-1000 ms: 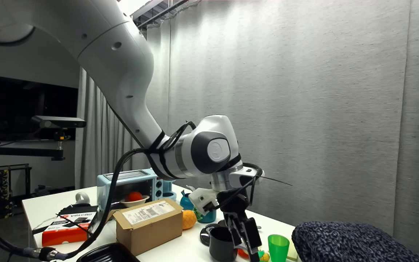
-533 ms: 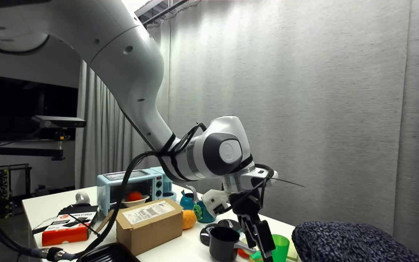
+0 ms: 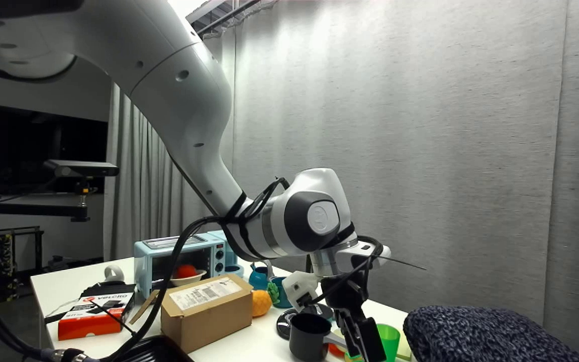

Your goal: Put the watermelon on the black tray.

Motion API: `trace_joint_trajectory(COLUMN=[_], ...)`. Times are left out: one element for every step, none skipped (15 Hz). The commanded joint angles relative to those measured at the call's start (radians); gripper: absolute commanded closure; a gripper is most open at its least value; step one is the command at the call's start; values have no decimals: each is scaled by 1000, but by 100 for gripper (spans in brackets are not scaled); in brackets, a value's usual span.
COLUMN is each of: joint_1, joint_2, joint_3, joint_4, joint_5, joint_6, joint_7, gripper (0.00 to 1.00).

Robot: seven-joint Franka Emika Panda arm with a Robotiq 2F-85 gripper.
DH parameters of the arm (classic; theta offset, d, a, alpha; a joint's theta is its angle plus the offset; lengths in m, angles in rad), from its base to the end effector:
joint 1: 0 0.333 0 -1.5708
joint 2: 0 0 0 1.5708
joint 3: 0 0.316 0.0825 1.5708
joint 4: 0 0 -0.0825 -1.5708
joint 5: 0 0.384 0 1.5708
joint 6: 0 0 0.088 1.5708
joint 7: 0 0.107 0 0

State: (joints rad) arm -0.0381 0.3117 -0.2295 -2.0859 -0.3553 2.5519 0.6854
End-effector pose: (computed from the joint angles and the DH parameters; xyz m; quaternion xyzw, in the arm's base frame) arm 0.5801 -0.1503 0.2934 0.9343 -0.3175 0.1037 0.1248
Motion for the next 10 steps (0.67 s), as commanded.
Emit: trace_joint_trajectory(joint_1=[11,5,2,-1,-1,2,9,14,16,17], joint_2=[70,89,105,122,139,157,175,195,214,232], joint_3=[-44,-48,-52,-54,-58,-62,-72,-80,-88,-94], joint_4=[56,64,73,84,96,107,118,131,144,156], joint_5=[-7,3,14,27,35,36,28,20,19,21], joint_6=[-6,3,1,6,5,6,8,10,9,3], joint_7=[42,33,27,24,21,23,32,37,43,48], gripper=[0,0,0,0,0,0,0,0,0,0])
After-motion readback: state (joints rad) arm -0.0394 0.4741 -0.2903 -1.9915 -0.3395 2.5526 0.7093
